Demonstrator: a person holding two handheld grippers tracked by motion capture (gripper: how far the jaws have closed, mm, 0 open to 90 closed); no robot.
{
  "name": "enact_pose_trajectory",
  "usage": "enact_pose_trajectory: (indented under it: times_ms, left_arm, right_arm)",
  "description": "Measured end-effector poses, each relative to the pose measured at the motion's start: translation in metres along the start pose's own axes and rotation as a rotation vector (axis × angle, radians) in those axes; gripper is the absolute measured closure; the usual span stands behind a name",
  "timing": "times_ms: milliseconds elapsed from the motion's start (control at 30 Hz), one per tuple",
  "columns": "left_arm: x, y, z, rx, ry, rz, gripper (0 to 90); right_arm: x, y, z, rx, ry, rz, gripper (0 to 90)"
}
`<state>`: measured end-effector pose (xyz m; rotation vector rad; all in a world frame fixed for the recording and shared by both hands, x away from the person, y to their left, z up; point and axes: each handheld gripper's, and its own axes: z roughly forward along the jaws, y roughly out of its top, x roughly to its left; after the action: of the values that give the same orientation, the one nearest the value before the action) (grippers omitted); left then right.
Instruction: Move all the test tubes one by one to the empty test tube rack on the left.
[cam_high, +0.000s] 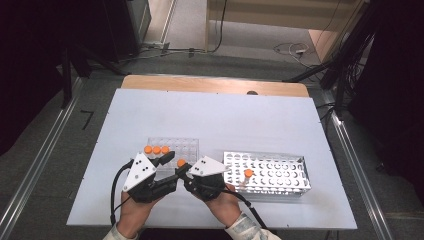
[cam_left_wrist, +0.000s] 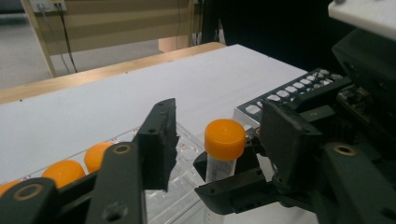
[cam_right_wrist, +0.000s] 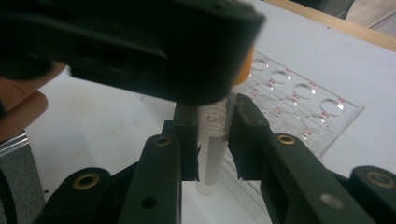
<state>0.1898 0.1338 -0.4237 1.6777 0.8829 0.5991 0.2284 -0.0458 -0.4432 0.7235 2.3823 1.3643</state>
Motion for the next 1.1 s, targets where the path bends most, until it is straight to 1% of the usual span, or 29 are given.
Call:
enact_pose_trajectory:
  times_ms: [33, 267, 400, 667, 700, 733, 800, 900, 933, 1100]
  left_arm:
    - [0.0, -0.001, 0.001, 0.004, -0.003, 0.003, 50.9]
    - [-0.001, -0.003, 0.003, 0.021, -0.005, 0.016, 66.2]
    - [-0.002, -0.003, 0.003, 0.023, -0.003, 0.017, 68.4]
    - [-0.002, -0.003, 0.003, 0.021, -0.004, 0.014, 69.8]
    - [-0.003, -0.003, 0.003, 0.02, 0.001, 0.016, 69.8]
    - [-0.003, -0.002, 0.002, 0.019, 0.001, 0.014, 69.9]
    - [-0.001, -0.001, 0.001, 0.015, 0.004, 0.011, 69.9]
    - [0.0, -0.001, 0.001, 0.012, 0.002, 0.001, 69.9]
    - [0.0, 0.0, 0.0, 0.012, 0.001, -0.002, 69.9]
    - [0.001, 0.002, -0.001, 0.012, -0.007, -0.015, 69.9]
  right_arm:
    - [0.001, 0.001, 0.0, 0.0, 0.0, -0.002, 71.9]
    - [0.003, 0.002, 0.001, -0.001, 0.004, -0.006, 71.9]
    - [0.003, 0.002, 0.0, -0.002, 0.001, -0.01, 71.9]
    - [0.003, 0.002, -0.001, -0.005, 0.002, -0.007, 71.2]
    - [0.003, 0.002, -0.002, -0.007, 0.001, -0.006, 68.5]
    - [0.002, 0.002, -0.002, -0.011, 0.004, -0.006, 63.9]
    - [0.002, 0.002, -0.003, -0.009, 0.012, 0.002, 50.8]
    - [0.002, 0.0, -0.006, -0.009, 0.026, -0.005, 39.5]
    - [0.001, -0.001, -0.008, -0.009, 0.029, -0.005, 36.7]
    - [-0.001, -0.008, -0.023, -0.015, 0.047, 0.001, 32.0]
